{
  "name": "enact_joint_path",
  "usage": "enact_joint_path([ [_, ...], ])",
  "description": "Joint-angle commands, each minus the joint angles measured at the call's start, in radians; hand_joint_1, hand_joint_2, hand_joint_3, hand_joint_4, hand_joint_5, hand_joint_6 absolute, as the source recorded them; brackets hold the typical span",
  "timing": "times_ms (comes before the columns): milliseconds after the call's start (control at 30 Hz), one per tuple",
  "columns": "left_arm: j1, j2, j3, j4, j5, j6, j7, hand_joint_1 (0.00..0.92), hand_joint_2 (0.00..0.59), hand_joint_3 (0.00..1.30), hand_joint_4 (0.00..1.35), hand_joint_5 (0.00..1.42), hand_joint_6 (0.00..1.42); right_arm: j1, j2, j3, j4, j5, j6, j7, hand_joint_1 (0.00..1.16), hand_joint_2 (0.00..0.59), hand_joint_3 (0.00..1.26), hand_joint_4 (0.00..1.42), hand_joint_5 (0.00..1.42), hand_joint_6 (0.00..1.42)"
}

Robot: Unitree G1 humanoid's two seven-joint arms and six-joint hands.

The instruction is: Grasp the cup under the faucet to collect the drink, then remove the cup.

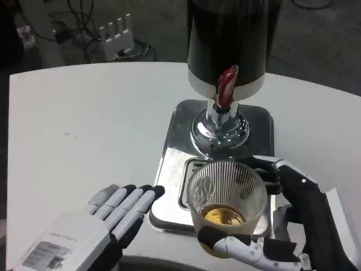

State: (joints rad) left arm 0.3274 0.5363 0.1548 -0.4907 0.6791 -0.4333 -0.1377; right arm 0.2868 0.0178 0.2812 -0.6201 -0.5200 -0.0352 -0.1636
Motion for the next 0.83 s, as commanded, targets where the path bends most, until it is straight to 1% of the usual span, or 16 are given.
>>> enact_joint_path([
  [33, 0.006, 0.014, 0.005, -0.035, 0.026, 0.015, -0.02, 0.0, 0.081, 0.0, 0.0, 0.0, 0.0, 0.008, 0.002, 0.0, -0.042, 0.006, -0.011, 0.008, 0.9, 0.055, 0.95, 1.06, 1.24, 1.42],
  [267, -0.008, 0.007, -0.007, -0.062, 0.026, 0.049, -0.047, 0.0, 0.081, 0.0, 0.0, 0.0, 0.0, 0.022, 0.001, -0.013, -0.063, 0.007, -0.017, 0.016, 0.9, 0.054, 0.95, 1.06, 1.24, 1.42],
  [467, -0.012, 0.0, -0.023, -0.085, 0.026, 0.068, -0.061, 0.0, 0.082, 0.0, 0.0, 0.0, 0.0, 0.036, 0.003, -0.016, -0.077, 0.013, -0.019, 0.021, 0.9, 0.054, 0.95, 1.06, 1.24, 1.42],
  [667, -0.012, -0.006, -0.037, -0.092, 0.028, 0.079, -0.066, 0.0, 0.088, 0.0, 0.0, 0.0, 0.0, 0.047, 0.002, -0.017, -0.087, 0.012, -0.018, 0.023, 0.9, 0.054, 0.96, 1.06, 1.24, 1.42],
  [833, -0.003, -0.009, -0.036, -0.108, 0.027, 0.083, -0.064, 0.0, 0.09, 0.0, 0.0, 0.0, 0.0, 0.051, 0.001, -0.016, -0.092, 0.016, -0.02, 0.028, 0.9, 0.054, 0.96, 1.06, 1.24, 1.42],
])
